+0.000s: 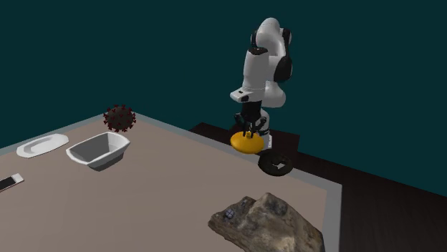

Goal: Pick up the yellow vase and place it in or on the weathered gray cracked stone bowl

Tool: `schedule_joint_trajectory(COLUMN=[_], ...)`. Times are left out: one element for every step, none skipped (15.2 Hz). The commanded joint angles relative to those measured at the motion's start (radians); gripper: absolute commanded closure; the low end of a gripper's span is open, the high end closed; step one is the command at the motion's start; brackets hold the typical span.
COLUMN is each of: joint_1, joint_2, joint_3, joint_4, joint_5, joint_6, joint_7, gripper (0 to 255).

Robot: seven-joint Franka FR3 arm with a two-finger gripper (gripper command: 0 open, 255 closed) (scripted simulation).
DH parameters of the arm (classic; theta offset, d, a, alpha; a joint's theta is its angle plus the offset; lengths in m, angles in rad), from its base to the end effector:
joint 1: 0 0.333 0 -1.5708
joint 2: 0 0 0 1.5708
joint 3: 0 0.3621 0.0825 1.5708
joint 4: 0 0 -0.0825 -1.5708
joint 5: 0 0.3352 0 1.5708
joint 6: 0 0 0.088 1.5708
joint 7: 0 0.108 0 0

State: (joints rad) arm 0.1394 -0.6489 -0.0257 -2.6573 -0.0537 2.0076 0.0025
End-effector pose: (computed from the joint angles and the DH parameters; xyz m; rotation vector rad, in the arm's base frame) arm 0.2722 0.0267 0.4959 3.1010 0.2161 0.0019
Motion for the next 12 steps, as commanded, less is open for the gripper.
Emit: schedule_joint_trajectory(joint_1=[0.025,0.039,0.053,0.069,0.084,0.100,0.116,0.132,0.149,0.165,0.173,0.173], joint_2=[-0.038,-0.058,-0.077,-0.094,-0.110,-0.124,-0.137,-0.148,-0.157,-0.164,-0.167,-0.165], joint_3=[0.037,0.057,0.078,0.098,0.119,0.140,0.161,0.183,0.204,0.226,0.237,0.239], joint_4=[-0.018,-0.027,-0.034,-0.040,-0.045,-0.049,-0.051,-0.051,-0.051,-0.049,-0.047,-0.059], joint_5=[0.026,0.040,0.055,0.071,0.088,0.104,0.121,0.139,0.156,0.174,0.182,0.184], joint_6=[-0.022,-0.034,-0.046,-0.057,-0.068,-0.079,-0.090,-0.100,-0.109,-0.118,-0.122,-0.108], joint_7=[0.045,0.068,0.092,0.115,0.139,0.164,0.189,0.213,0.239,0.264,0.277,0.277], gripper=[255,255,255,255,255,255,255,255,255,255,255,255])
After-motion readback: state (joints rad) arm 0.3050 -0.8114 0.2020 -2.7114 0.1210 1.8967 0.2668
